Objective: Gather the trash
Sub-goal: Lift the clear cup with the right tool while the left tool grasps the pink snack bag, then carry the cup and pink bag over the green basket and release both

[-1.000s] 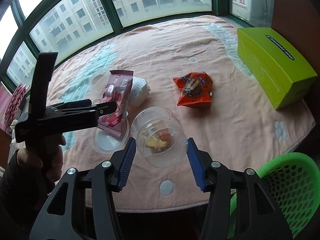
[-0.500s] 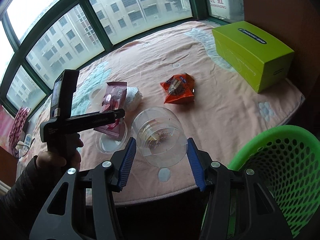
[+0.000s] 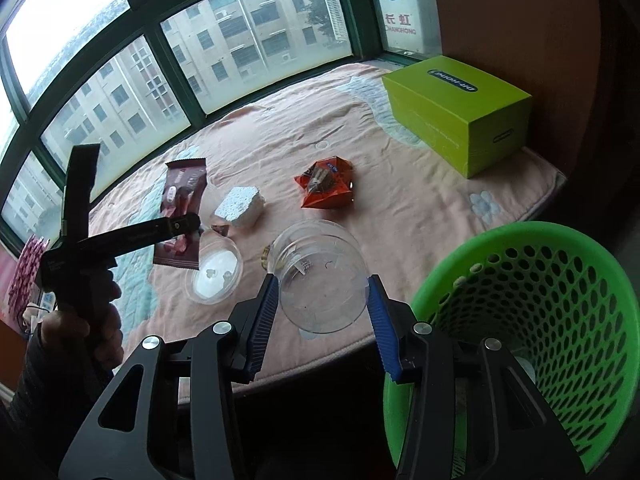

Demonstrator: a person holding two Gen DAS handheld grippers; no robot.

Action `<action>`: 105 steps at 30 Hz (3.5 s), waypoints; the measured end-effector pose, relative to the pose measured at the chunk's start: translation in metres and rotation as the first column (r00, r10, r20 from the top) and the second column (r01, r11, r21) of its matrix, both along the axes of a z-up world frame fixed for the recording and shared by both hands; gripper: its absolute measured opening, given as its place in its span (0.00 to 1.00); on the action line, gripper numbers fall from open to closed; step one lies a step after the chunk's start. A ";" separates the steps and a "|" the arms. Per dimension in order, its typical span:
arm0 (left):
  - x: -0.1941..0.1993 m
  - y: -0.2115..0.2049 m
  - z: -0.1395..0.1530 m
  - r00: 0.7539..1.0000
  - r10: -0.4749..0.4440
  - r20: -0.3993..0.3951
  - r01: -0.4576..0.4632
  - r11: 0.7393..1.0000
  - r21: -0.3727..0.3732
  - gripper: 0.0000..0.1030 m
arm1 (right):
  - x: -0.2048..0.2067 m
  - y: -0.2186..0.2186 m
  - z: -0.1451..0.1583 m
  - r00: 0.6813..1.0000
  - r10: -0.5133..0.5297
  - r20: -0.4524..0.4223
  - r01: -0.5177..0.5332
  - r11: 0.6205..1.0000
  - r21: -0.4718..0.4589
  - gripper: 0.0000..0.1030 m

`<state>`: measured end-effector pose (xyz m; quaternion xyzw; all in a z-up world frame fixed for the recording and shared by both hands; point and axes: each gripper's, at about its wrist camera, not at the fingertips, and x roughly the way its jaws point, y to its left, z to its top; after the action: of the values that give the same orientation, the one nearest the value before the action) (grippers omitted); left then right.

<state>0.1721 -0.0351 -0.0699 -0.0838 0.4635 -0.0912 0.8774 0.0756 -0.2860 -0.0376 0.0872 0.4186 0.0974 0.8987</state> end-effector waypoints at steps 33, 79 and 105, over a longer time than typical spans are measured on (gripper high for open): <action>-0.075 -0.102 0.067 0.954 -0.269 0.134 0.278 0.959 -0.049 0.52 | -0.082 -0.084 0.009 0.958 -0.285 0.036 0.287 0.950 -0.120 0.44; -0.125 -0.245 0.073 0.815 -0.557 0.161 0.563 0.827 0.013 0.60 | -0.151 -0.143 0.039 0.857 -0.496 0.143 0.511 0.854 -0.098 0.84; -0.111 -0.195 0.079 0.876 -0.449 0.178 0.453 0.891 0.020 0.83 | -0.133 -0.121 0.042 0.891 -0.429 0.150 0.446 0.889 -0.107 0.87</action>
<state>0.0607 -0.2300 0.0087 0.0250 0.3892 -0.3052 0.8688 -0.0579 -0.4071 0.0039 0.1106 0.3383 -0.1320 0.9251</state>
